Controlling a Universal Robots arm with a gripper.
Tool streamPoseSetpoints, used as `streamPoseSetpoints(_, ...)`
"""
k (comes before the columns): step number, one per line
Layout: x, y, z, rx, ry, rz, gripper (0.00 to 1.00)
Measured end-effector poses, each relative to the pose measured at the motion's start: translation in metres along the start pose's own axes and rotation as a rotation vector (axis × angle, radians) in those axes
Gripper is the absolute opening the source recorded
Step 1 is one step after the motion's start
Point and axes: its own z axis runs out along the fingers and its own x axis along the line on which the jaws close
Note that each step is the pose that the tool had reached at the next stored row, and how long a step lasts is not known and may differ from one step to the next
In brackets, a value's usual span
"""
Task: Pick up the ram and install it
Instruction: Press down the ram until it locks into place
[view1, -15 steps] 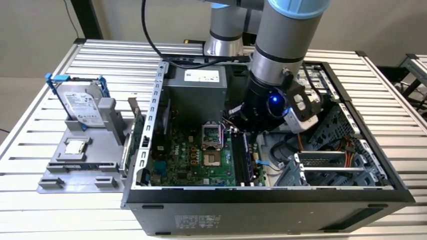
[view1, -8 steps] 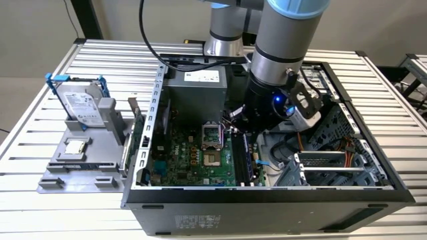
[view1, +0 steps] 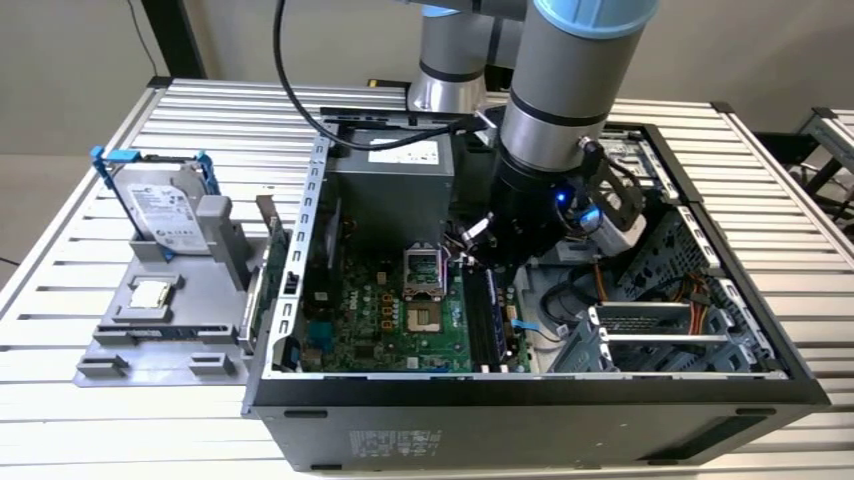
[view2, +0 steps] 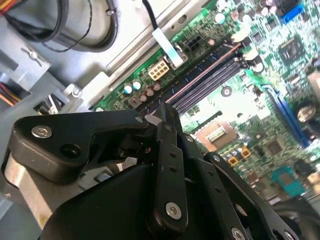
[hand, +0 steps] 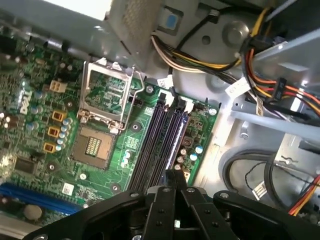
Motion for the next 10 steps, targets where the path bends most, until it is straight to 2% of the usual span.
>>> streamPoseSetpoints(10,0.0000,0.0000,0.0000,-0.0024,-0.0071,-0.179,0.00)
